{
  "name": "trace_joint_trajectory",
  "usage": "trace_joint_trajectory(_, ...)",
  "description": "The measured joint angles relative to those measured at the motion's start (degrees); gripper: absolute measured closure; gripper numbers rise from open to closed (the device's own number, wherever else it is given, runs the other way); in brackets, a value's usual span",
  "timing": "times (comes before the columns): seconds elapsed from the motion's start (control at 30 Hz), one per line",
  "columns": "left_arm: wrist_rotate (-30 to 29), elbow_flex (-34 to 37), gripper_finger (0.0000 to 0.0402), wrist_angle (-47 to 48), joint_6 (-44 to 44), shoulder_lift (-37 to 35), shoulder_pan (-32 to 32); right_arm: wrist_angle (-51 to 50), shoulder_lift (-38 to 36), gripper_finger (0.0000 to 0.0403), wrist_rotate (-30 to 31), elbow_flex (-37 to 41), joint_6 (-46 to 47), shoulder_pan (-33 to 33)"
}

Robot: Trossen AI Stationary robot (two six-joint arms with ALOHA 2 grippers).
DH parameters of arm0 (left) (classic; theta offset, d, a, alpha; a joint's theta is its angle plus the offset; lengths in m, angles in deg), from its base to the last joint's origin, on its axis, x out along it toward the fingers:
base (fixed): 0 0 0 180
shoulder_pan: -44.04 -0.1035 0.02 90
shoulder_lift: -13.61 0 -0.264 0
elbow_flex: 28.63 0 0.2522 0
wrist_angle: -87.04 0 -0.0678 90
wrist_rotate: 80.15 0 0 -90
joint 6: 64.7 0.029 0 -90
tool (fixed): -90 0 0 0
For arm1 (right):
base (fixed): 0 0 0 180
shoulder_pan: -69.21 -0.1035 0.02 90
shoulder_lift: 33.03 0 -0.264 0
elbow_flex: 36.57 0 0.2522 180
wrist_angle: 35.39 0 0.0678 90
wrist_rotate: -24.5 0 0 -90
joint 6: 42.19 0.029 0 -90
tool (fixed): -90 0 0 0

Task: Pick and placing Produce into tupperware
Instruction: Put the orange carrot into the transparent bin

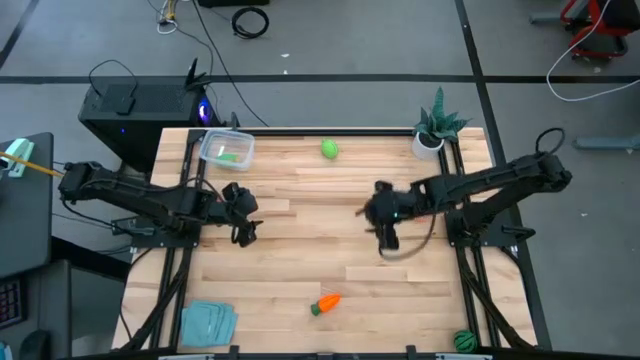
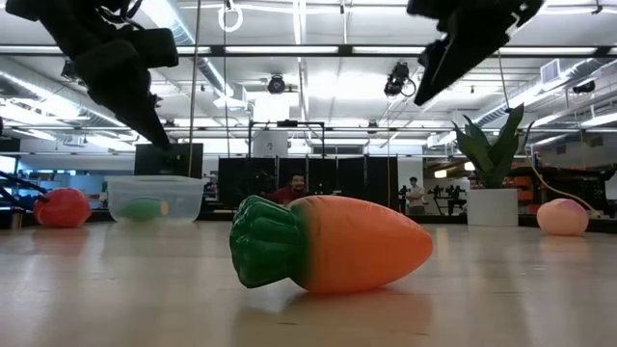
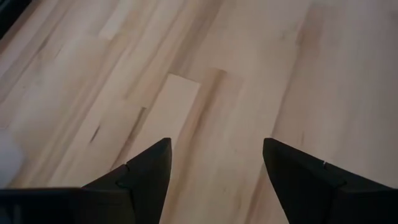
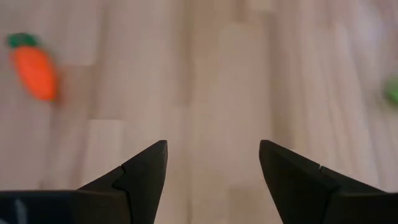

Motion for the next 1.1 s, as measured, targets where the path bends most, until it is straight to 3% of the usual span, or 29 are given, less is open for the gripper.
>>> trace_joint_trajectory(0.33,0.0,0.0,0.0154,-0.52,-0.5,0.0,3.52,14.15,12.34,0.0142,-0.19,0.0,-1.84,-8.96)
trace_joint_trajectory(0.57,0.0,0.0,0.0157,-2.4,-0.91,0.0,5.51,26.07,19.08,0.0142,-6.43,0.02,-0.29,-11.48)
trace_joint_trajectory(1.1,-0.02,0.0,0.0166,-5.94,-0.88,0.0,7.71,42.49,31.39,0.0142,-8.61,0.02,3.71,-15.9)
